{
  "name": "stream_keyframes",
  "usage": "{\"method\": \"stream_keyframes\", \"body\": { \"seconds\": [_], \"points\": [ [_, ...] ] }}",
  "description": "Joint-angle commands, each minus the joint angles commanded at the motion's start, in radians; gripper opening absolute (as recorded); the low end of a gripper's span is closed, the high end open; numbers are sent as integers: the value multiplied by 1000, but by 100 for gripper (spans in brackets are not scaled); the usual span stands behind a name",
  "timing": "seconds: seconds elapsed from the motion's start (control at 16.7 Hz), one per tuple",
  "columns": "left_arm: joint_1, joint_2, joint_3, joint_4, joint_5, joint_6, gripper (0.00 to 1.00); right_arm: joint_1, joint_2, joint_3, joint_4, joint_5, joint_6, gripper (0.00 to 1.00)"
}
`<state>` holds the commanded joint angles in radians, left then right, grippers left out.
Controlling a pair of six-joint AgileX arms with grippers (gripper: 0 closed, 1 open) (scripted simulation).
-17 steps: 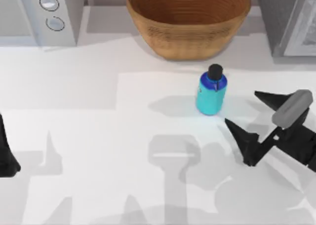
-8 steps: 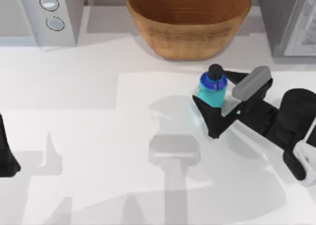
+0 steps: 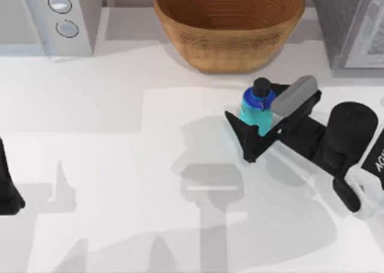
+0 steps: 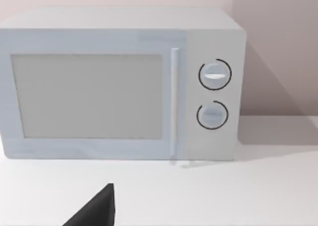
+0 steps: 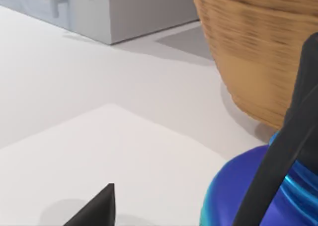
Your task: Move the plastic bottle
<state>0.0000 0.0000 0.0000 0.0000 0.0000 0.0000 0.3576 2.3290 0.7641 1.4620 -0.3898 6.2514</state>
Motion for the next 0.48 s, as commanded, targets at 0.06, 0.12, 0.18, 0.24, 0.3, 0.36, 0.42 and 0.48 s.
{"method": "stream_keyframes", "body": {
  "seconds": [0.06, 0.12, 0.18, 0.24, 0.3, 0.36, 0.42, 0.48],
  "points": [
    [0, 0, 0, 0, 0, 0, 100, 0, 0, 0, 0, 0, 0, 85],
    [0, 0, 0, 0, 0, 0, 100, 0, 0, 0, 0, 0, 0, 77],
    [0, 0, 0, 0, 0, 0, 100, 0, 0, 0, 0, 0, 0, 70],
    [0, 0, 0, 0, 0, 0, 100, 0, 0, 0, 0, 0, 0, 62],
    [0, 0, 0, 0, 0, 0, 100, 0, 0, 0, 0, 0, 0, 55],
    [0, 0, 0, 0, 0, 0, 100, 0, 0, 0, 0, 0, 0, 47],
    [0, 0, 0, 0, 0, 0, 100, 0, 0, 0, 0, 0, 0, 40],
    [0, 0, 0, 0, 0, 0, 100, 0, 0, 0, 0, 0, 0, 32]
  ]
}}
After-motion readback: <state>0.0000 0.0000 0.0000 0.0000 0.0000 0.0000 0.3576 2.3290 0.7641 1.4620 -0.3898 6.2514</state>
